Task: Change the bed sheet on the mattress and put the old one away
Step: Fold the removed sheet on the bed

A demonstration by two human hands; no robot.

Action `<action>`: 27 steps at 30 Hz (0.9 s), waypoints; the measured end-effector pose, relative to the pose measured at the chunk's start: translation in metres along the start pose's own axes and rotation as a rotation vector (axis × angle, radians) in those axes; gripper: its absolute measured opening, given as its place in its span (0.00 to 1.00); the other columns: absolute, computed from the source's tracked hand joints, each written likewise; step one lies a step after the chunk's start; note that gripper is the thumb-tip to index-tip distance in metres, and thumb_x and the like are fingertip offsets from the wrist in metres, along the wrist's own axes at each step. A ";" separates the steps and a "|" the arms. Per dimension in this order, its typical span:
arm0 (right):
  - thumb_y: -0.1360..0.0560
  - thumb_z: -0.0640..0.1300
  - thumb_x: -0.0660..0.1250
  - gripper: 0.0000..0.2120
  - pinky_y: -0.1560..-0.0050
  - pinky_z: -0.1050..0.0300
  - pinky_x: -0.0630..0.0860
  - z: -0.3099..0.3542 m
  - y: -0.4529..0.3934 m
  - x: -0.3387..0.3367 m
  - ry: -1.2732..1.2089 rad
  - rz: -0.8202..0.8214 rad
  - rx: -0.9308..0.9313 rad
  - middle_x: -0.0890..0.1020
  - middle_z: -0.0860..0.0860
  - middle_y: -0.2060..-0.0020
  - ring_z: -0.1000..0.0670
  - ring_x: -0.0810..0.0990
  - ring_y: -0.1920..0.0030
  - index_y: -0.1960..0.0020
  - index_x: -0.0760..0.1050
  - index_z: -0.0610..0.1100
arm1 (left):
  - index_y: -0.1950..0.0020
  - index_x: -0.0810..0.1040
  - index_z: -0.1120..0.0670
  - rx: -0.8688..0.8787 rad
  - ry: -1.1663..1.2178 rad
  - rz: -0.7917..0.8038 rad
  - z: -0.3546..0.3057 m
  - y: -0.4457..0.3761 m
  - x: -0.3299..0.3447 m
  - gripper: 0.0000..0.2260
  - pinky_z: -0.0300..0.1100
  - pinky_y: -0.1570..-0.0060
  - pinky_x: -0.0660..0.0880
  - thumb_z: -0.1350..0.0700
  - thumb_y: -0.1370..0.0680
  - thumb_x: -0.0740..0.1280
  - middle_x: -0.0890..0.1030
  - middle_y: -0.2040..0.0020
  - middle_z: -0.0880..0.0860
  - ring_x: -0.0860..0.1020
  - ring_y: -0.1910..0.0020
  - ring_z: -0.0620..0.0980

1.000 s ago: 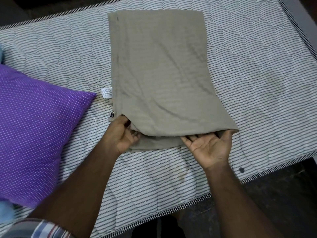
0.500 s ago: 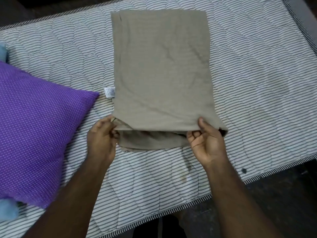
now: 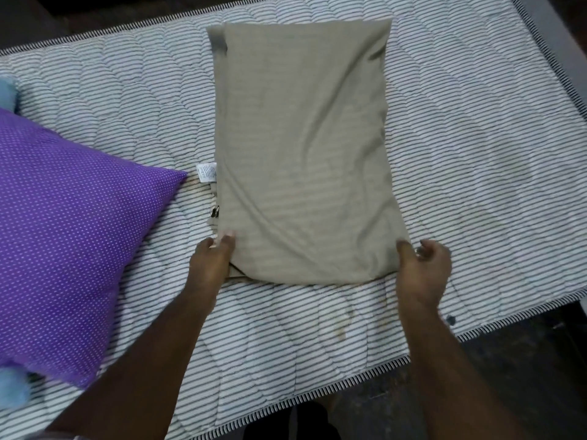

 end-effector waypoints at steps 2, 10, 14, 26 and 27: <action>0.28 0.54 0.75 0.30 0.39 0.49 0.75 0.007 -0.018 0.014 0.121 0.196 0.000 0.76 0.46 0.42 0.46 0.77 0.44 0.32 0.72 0.41 | 0.36 0.79 0.51 0.014 0.048 0.081 -0.011 0.008 0.015 0.26 0.52 0.47 0.82 0.38 0.28 0.75 0.85 0.44 0.51 0.84 0.46 0.53; 0.26 0.33 0.72 0.11 0.45 0.47 0.82 0.005 -0.026 0.002 -0.333 0.519 0.313 0.86 0.41 0.51 0.43 0.85 0.52 0.45 0.81 0.35 | 0.37 0.79 0.58 -0.181 0.343 0.331 -0.013 0.020 0.014 0.16 0.51 0.51 0.82 0.53 0.22 0.71 0.85 0.43 0.57 0.85 0.48 0.55; 0.27 0.31 0.69 0.09 0.63 0.56 0.83 -0.007 0.001 -0.026 -0.504 0.389 0.416 0.85 0.42 0.53 0.44 0.84 0.57 0.48 0.80 0.37 | 0.34 0.76 0.59 -0.284 0.477 0.371 0.016 0.034 0.014 0.19 0.58 0.55 0.83 0.49 0.20 0.66 0.80 0.39 0.59 0.79 0.43 0.61; 0.29 0.44 0.76 0.18 0.45 0.45 0.79 -0.006 -0.012 -0.006 0.256 0.505 0.151 0.81 0.48 0.50 0.43 0.81 0.49 0.41 0.76 0.47 | 0.41 0.80 0.57 -0.204 0.066 0.268 0.011 0.039 0.012 0.16 0.52 0.62 0.83 0.50 0.25 0.75 0.86 0.50 0.59 0.86 0.55 0.60; 0.29 0.45 0.75 0.23 0.43 0.46 0.78 -0.005 -0.015 -0.006 0.298 0.490 0.124 0.81 0.47 0.46 0.43 0.80 0.47 0.36 0.74 0.46 | 0.41 0.81 0.57 -0.189 0.068 0.249 0.009 0.037 0.009 0.16 0.56 0.59 0.83 0.51 0.25 0.75 0.86 0.50 0.58 0.85 0.53 0.61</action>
Point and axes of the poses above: each hand's wrist, its own y-axis away from the middle knuckle, its own x-axis out of the palm, z = x × y, the point moved 4 cm from there along -y, towards the middle knuckle
